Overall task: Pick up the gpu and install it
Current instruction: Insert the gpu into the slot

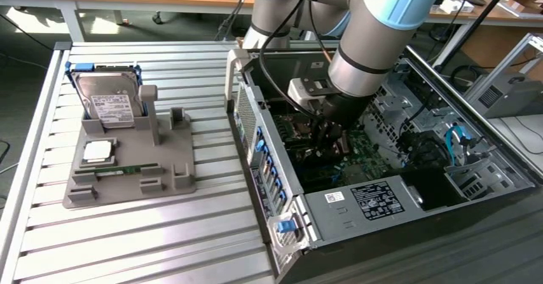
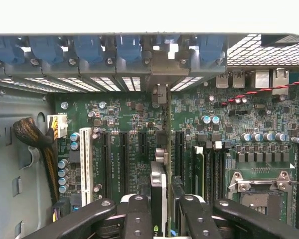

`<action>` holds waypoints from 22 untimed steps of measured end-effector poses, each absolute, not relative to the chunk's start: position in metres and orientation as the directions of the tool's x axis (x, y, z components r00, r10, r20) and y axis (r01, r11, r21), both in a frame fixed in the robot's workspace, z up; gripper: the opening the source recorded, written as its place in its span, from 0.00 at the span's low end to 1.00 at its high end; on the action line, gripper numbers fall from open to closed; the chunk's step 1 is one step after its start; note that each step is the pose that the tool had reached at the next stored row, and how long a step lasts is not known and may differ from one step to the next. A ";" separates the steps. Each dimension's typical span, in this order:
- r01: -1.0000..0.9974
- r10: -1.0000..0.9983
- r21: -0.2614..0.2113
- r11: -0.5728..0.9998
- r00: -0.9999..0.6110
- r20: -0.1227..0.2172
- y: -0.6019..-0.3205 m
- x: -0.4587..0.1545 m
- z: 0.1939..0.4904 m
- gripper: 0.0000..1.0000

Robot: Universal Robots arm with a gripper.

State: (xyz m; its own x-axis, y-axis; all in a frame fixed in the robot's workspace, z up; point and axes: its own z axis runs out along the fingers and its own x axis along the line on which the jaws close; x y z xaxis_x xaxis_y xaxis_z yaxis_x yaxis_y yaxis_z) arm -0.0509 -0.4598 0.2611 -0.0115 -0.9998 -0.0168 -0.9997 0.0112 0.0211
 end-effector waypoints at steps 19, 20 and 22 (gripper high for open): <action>-1.000 -1.000 0.021 0.011 -0.012 -0.017 -0.460 -0.051 0.260 0.40; -1.000 -1.000 0.021 0.011 -0.012 -0.016 -0.460 -0.051 0.262 0.40; -1.000 -1.000 0.021 0.011 -0.012 -0.017 -0.460 -0.051 0.269 0.40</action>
State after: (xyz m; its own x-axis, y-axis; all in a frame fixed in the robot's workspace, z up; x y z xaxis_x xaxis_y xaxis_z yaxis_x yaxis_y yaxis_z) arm -0.0509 -0.4598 0.2694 -0.0116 -0.9998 -0.0169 -0.9997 0.0112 0.0210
